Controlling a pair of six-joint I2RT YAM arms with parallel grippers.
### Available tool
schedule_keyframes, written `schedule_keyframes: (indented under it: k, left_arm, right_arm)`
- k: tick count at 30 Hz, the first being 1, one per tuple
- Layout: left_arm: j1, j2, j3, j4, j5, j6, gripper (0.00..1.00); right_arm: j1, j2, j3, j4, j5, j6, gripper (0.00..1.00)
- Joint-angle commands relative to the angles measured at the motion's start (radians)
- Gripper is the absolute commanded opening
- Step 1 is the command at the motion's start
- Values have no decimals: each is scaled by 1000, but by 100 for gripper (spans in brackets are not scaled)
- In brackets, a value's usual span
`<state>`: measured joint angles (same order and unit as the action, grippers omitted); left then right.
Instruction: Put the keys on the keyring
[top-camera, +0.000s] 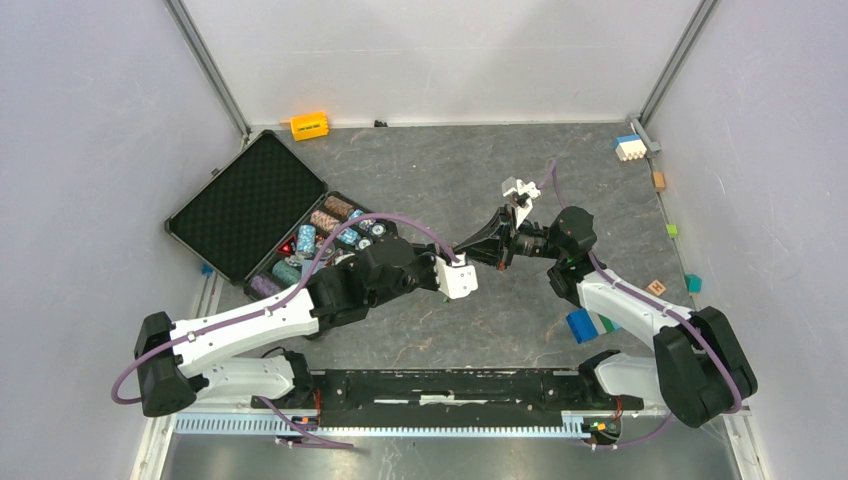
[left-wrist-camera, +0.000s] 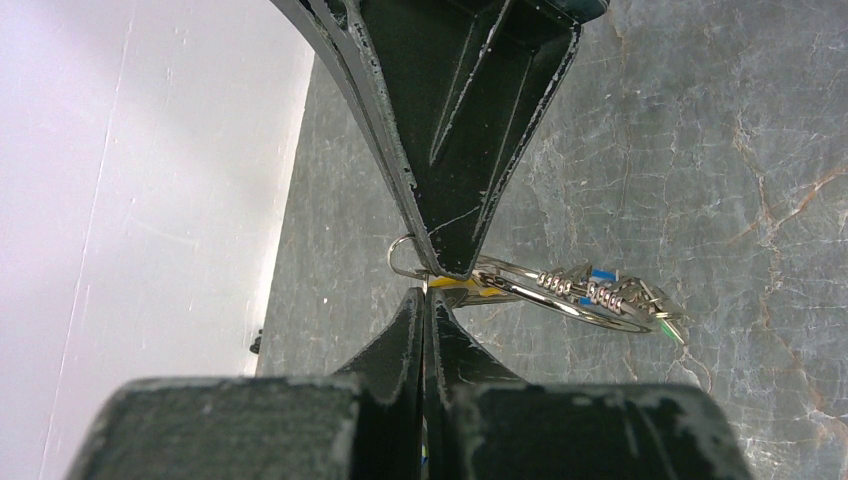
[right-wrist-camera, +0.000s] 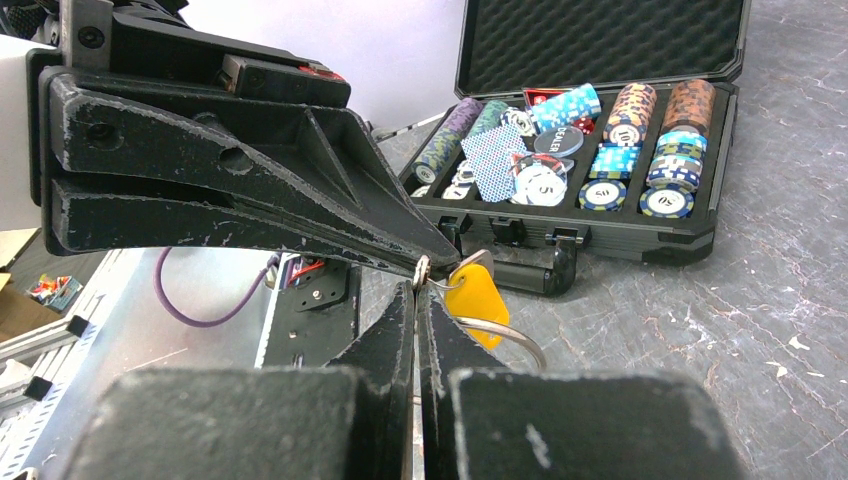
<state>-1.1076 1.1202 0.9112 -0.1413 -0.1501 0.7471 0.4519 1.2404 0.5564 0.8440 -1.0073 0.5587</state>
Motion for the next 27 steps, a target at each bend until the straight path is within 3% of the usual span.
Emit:
schedule_keyframes:
  k: [1, 27]
  left_arm:
    - [-11, -21, 18, 54, 38, 28, 2]
    - [-23, 4, 3, 80, -9, 61, 2]
  right_arm:
    - [5, 5, 10, -8, 34, -25, 0]
    - [11, -3, 2, 19, 11, -19, 0]
